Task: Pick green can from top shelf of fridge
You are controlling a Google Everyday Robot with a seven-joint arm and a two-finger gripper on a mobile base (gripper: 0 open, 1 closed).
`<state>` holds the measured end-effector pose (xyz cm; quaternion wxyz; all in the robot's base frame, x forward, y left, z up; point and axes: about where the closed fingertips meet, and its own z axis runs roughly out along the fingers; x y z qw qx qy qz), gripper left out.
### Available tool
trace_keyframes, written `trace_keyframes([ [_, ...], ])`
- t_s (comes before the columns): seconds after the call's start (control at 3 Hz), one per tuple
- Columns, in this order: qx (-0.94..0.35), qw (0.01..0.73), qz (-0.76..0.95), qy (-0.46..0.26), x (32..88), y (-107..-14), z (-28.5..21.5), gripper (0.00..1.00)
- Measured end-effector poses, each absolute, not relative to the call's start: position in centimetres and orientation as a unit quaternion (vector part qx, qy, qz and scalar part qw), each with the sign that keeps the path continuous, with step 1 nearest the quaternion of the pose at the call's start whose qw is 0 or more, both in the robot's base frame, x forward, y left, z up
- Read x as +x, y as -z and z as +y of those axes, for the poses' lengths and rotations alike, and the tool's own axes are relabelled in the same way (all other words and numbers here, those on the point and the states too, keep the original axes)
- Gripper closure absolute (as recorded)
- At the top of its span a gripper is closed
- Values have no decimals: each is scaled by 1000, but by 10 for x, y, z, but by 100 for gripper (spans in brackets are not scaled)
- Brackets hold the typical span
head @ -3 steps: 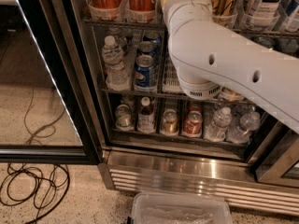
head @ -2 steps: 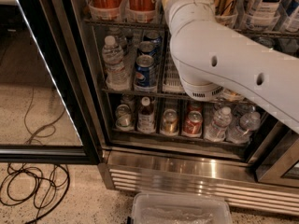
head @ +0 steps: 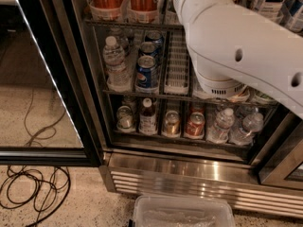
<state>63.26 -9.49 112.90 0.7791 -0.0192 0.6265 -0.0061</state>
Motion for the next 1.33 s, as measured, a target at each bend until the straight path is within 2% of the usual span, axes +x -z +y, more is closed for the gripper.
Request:
trace_keyframes([
  [1.0, -92, 692, 708, -110, 577, -1065, -86, 100],
  [1.33, -110, 664, 730, -120, 560, -1038, -88, 100],
])
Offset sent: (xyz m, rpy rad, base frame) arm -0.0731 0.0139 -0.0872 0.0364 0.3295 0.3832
